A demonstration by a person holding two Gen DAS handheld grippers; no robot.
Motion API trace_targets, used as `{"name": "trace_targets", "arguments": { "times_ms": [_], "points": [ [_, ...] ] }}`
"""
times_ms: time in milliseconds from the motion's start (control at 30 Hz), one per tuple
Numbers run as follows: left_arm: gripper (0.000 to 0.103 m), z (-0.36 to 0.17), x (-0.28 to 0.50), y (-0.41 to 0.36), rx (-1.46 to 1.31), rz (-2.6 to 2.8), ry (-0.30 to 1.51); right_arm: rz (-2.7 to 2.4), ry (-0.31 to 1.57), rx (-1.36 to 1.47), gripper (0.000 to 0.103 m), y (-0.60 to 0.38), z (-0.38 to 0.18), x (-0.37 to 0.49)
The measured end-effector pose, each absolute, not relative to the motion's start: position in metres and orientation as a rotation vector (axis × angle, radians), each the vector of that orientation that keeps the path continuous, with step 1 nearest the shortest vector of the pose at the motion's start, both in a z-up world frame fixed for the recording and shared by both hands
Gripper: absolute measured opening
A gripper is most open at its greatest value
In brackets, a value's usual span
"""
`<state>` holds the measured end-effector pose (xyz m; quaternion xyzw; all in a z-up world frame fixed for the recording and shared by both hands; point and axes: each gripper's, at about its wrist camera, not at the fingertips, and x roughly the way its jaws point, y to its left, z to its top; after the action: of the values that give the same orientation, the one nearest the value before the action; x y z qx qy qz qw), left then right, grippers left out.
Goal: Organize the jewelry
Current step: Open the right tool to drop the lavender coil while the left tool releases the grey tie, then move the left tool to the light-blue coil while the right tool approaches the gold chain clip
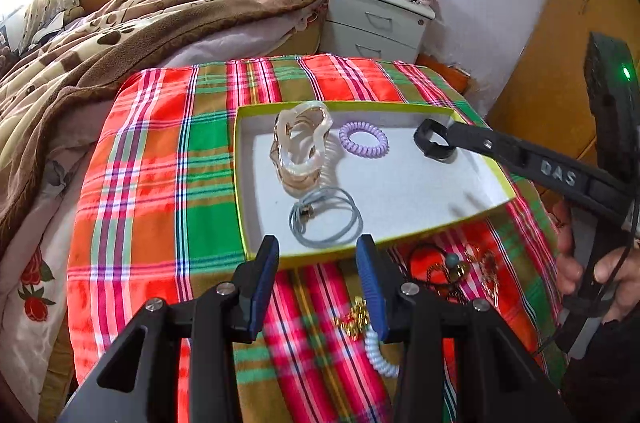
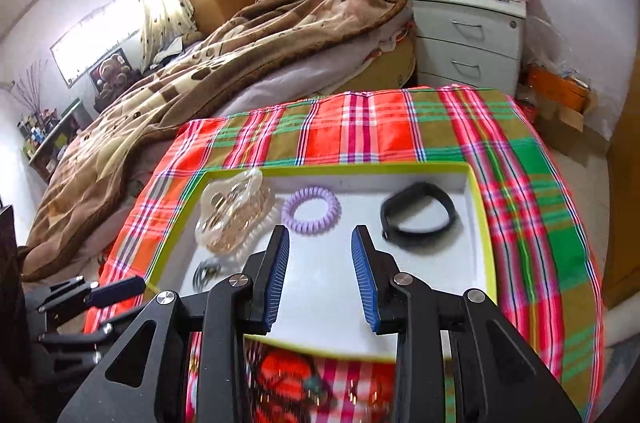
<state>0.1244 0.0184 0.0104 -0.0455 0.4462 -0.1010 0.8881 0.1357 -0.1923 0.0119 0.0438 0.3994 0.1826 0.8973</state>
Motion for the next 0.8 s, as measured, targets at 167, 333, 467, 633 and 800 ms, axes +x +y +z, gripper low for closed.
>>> {"name": "trace_targets", "arguments": {
  "times_ms": [167, 333, 467, 633, 800],
  "points": [
    [0.042, 0.005, 0.108, 0.023, -0.112, -0.236, 0.929, 0.348, 0.824, 0.089, 0.034, -0.207, 0.008, 0.109],
    [0.042, -0.004, 0.096, 0.021, -0.127, -0.279, 0.948, 0.29, 0.831, 0.11, 0.034, -0.229, -0.003, 0.082],
    [0.042, -0.013, 0.09, 0.015, -0.111, -0.308, 0.97, 0.223, 0.848, 0.142, 0.034, -0.251, -0.014, 0.066],
    [0.042, -0.024, 0.086, 0.009, -0.098, -0.329, 0.996, 0.195, 0.897, 0.145, 0.034, -0.257, -0.032, 0.056],
    [0.042, -0.026, 0.083, 0.008, -0.099, -0.333, 0.997, 0.23, 0.92, 0.14, 0.034, -0.244, -0.042, 0.052]
  ]
}}
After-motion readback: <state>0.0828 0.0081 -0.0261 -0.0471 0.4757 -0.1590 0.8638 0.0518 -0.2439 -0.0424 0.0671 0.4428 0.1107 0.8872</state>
